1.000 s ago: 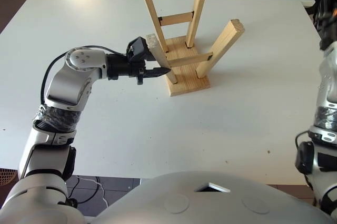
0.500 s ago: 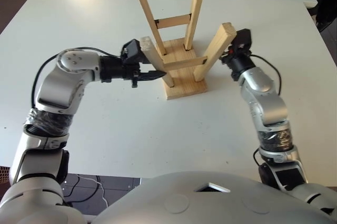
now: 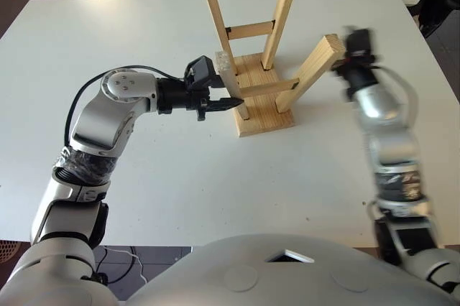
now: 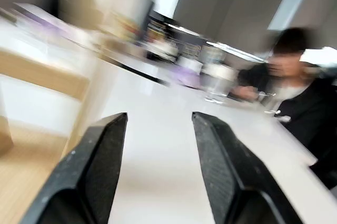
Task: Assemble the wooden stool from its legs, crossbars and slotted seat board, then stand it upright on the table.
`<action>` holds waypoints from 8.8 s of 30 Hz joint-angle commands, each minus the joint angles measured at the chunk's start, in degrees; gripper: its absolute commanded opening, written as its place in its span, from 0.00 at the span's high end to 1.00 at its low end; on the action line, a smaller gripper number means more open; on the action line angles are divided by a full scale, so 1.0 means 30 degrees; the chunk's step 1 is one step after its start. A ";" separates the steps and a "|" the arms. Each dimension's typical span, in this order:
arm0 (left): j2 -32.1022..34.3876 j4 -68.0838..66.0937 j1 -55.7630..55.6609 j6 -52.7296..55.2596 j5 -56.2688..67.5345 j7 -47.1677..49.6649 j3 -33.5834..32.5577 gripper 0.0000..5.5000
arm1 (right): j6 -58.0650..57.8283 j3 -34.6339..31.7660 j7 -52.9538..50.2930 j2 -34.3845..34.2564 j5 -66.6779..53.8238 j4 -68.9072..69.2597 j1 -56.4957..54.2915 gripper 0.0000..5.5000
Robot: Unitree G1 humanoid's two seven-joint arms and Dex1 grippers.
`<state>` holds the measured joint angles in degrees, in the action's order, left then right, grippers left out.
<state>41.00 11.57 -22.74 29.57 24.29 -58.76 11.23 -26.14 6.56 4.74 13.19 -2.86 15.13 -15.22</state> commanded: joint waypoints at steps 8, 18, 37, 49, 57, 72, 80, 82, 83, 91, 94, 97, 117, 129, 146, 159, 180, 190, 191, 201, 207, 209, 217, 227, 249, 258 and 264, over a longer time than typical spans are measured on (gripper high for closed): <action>-0.1364 0.3248 0.2105 0.3496 -0.0059 0.4070 0.0607 0.63 | 0.0622 0.1563 0.2691 0.0740 0.0417 0.0740 -0.2273 0.59; -0.0992 0.4855 0.3353 0.3320 0.1240 0.3141 -0.0858 0.33 | 0.4649 0.0336 0.5173 0.5338 0.2728 -0.3912 0.0815 0.59; -0.2342 -0.2849 0.4576 -0.8872 -0.4350 0.1596 -0.0343 0.33 | 0.4578 0.3004 1.4726 1.0772 0.1809 0.1818 0.7406 0.59; -0.4789 0.1981 0.5517 -0.7862 -0.2229 0.1300 0.1780 0.33 | 0.6527 0.3495 1.1561 0.7637 0.3820 -0.3844 0.3836 0.59; -0.6036 0.1760 0.5770 -0.6871 -0.2761 0.2554 0.2890 0.33 | 0.8593 0.3998 1.0900 0.6707 0.4751 -0.9051 0.1086 0.59; -0.0846 0.4850 0.9653 -0.5482 0.0956 -0.0705 -0.2158 0.33 | 1.0343 0.2410 1.0344 0.7876 0.4442 -0.8763 0.2351 0.59; 0.0686 -0.0716 1.2222 -0.8082 0.0143 -0.0407 -0.7793 0.33 | 0.7276 0.1259 1.0690 0.8874 0.4129 -0.0482 0.8974 0.59; -0.0021 -0.4292 1.0593 -1.0051 -0.2136 0.2304 -0.8037 0.33 | 0.6954 0.1466 1.0522 0.8618 0.4259 -0.0287 0.9498 0.59; -0.0184 -0.5523 1.0073 -1.1056 -0.3008 0.3100 -0.8001 0.33 | 0.6839 0.1574 1.0453 0.8446 0.4225 -0.0263 0.9548 0.59; -0.1681 -1.0170 0.7456 -1.6797 -0.7842 0.5563 -0.4784 0.33 | 0.6761 0.3019 1.0393 0.7380 0.4676 -0.1087 0.8378 0.59; -0.2256 -0.9627 0.7495 -1.6952 -0.8137 0.4962 -0.3446 0.33 | 0.6697 0.3501 1.0405 0.7035 0.4777 -0.1213 0.7790 0.59; -0.2383 -0.9185 0.8015 -1.6981 -0.8294 0.4387 -0.2411 0.33 | 0.6708 0.3803 1.0546 0.6917 0.4751 -0.1091 0.7597 0.59; 0.1293 0.8093 1.5643 -0.4995 0.3582 0.2704 -0.7639 0.33 | -0.0727 -0.6378 1.5736 1.1367 -0.6810 1.1023 1.2338 0.59; 0.1878 0.8518 1.3631 -0.2119 0.7139 0.3144 -1.0724 0.33 | -0.2142 -0.8335 1.6853 1.2771 -0.9054 1.1889 1.1961 0.59; 0.2239 0.0325 1.4725 -0.7413 0.0862 -0.2271 -0.8770 0.33 | 0.2238 -0.7240 2.0152 1.2983 -0.7186 0.3683 1.1228 0.59; -0.0357 -0.3965 1.1685 -1.2019 -0.3440 -0.3253 -0.2541 0.33 | 0.7928 0.0243 2.1637 1.1085 -0.2483 -0.3467 0.6295 0.59; -0.0494 -0.3174 0.9995 -1.1302 -0.1334 -0.4178 -0.2071 0.73 | 0.7578 0.0498 2.1637 1.0410 -0.3941 -0.2572 0.6952 0.76; -0.0070 -0.0555 1.0432 -0.9078 -0.0148 -0.3803 -0.3262 0.73 | 0.7139 -0.0638 2.1041 1.0469 -0.4235 -0.1378 0.7828 0.76; 0.0040 -0.0100 1.0545 -0.8718 0.0186 -0.3751 -0.3589 0.73 | 0.5949 -0.1091 2.0972 1.0605 -0.4987 -0.0755 0.8027 0.76; 0.2070 0.6607 1.0734 -0.0376 0.4736 0.0322 -0.7374 0.73 | -0.6655 -0.8193 1.7980 1.2528 -1.7736 0.5643 0.8257 0.76; 0.8522 0.5249 0.4021 0.8360 1.8639 0.2095 -0.9000 0.73 | -0.9939 -0.9216 1.6628 1.9974 -3.5611 0.2156 0.5922 0.76; 1.1008 0.3107 0.1656 1.0122 2.2632 0.1830 -0.8263 0.73 | -1.1487 -0.8953 1.8725 2.1853 -3.6617 0.0962 0.4685 0.76; 1.4868 -0.3183 -0.7279 1.6160 2.9567 0.1631 -0.2951 0.73 | -1.9252 -0.9009 2.9250 3.2123 -3.6712 -0.4489 0.4390 0.76; 1.6288 -0.4959 -0.7790 2.0714 2.9568 0.0809 0.4010 0.73 | -1.8063 -0.9074 2.7986 3.4498 -3.6713 -0.4532 1.0463 0.76; 1.0278 -0.2414 0.5989 1.3447 2.9568 0.7238 -0.6466 0.38 | -0.7899 -0.5709 -0.0755 1.7268 -3.5701 -0.3768 0.3045 0.53; 0.5112 -0.2473 0.3896 0.9503 2.9118 1.2694 -1.1750 0.38 | -0.5015 -0.6650 -0.1309 1.2502 -2.8216 -0.1532 0.5512 0.43; 0.1436 -0.1878 0.6284 -0.1321 0.8797 1.6040 -0.4869 0.38 | 0.2981 -0.3552 -0.1611 0.7443 -1.5820 -0.1431 0.6598 0.43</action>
<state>52.24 6.04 -8.75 46.25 87.72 -18.08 -18.71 -32.49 -10.45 0.49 44.75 -71.73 10.91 2.81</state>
